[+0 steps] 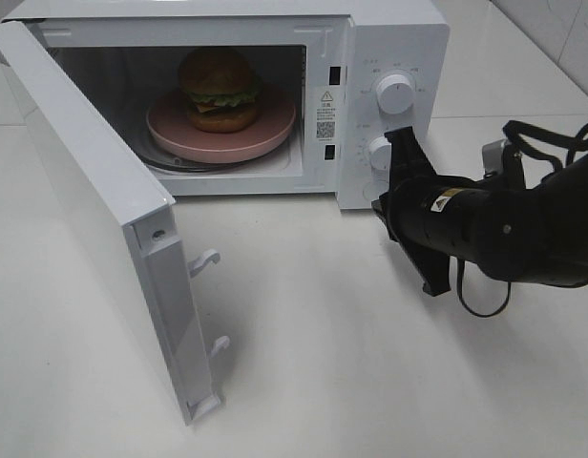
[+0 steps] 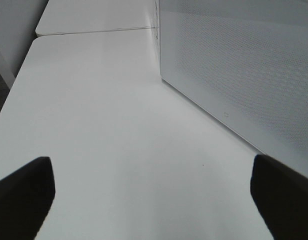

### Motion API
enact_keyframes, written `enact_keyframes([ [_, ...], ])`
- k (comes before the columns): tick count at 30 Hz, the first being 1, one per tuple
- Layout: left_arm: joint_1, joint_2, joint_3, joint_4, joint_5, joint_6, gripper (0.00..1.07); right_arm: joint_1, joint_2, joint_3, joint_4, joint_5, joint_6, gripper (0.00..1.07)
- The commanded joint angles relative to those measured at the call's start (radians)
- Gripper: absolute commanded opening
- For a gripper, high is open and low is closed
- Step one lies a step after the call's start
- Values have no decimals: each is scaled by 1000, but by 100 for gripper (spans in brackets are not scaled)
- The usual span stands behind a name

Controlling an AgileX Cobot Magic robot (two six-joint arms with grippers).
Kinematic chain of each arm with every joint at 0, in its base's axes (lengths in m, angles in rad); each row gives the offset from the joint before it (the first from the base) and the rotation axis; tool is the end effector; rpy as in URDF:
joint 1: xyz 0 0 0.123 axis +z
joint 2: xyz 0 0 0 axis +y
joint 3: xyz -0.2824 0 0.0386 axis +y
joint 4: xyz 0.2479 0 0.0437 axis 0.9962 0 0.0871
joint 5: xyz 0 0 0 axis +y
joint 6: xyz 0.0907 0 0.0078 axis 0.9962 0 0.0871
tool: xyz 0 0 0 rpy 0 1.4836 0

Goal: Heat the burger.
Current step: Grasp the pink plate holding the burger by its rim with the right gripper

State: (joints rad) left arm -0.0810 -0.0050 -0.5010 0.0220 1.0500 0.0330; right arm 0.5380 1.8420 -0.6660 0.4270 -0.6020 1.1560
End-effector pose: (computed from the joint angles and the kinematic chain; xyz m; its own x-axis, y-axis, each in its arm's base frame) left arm -0.0051 0.0022 0.2783 -0.4363 0.0795 -0.8963 0.0831 0.9954 0.0478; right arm 0.2899 0.1482 0.1279 -0.3482 0.9225 -0.1667 0.4152 0.3111 0.8549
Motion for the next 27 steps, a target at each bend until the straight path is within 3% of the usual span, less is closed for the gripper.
enact_keyframes([
  [1, 1, -24, 3, -4, -10, 0, 100, 2, -74, 9, -17, 104, -137, 2],
  [18, 1, -24, 3, -4, -10, 0, 100, 2, -319, -2, -16, 418, -677, 2],
  [27, 1, -24, 3, -4, -10, 0, 100, 2, -368, -92, -18, 712, -937, 6],
])
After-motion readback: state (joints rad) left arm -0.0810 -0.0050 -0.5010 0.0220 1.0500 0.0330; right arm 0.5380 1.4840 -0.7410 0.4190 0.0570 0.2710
